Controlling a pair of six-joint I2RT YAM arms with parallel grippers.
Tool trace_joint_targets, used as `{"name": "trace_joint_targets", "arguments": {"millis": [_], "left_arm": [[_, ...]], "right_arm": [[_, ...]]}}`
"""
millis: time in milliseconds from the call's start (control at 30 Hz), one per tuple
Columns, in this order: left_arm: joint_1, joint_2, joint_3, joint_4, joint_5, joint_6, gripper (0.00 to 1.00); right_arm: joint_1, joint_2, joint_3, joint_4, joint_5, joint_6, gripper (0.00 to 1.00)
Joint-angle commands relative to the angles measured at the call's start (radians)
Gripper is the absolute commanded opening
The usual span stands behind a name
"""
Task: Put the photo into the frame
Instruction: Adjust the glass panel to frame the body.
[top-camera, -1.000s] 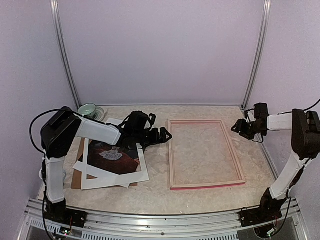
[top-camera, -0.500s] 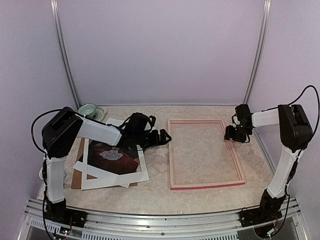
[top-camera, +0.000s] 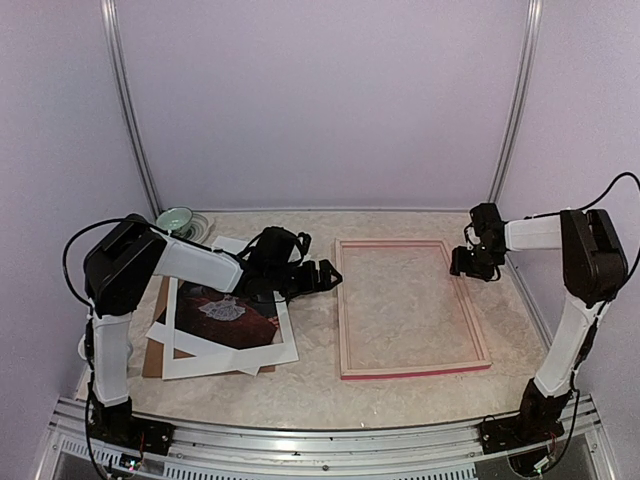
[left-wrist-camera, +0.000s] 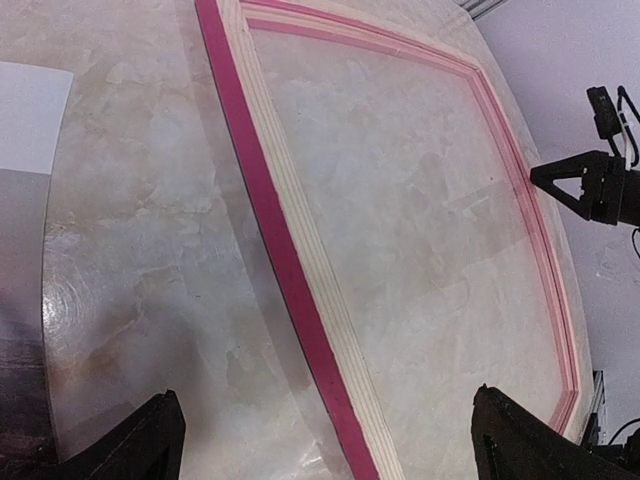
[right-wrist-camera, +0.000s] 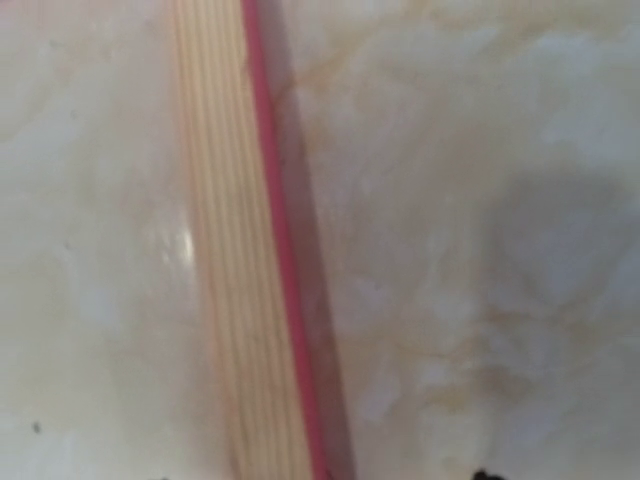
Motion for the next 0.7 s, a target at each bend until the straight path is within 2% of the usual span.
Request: {"name": "trace_joint_targets", "arguments": {"millis": [0,667], "left_arm": [[0.004,0.009,-0.019,0.022,0.009,0.004,0.99],[0.002,0.044,0.012,0.018,0.018,0.005,0.99]], "right_arm": [[0.010,-0.055,0.053,-0.057,0.065,-0.024,0.64],[0.010,0.070,0.071,-0.059,0.080,-0.041,0.64]]}}
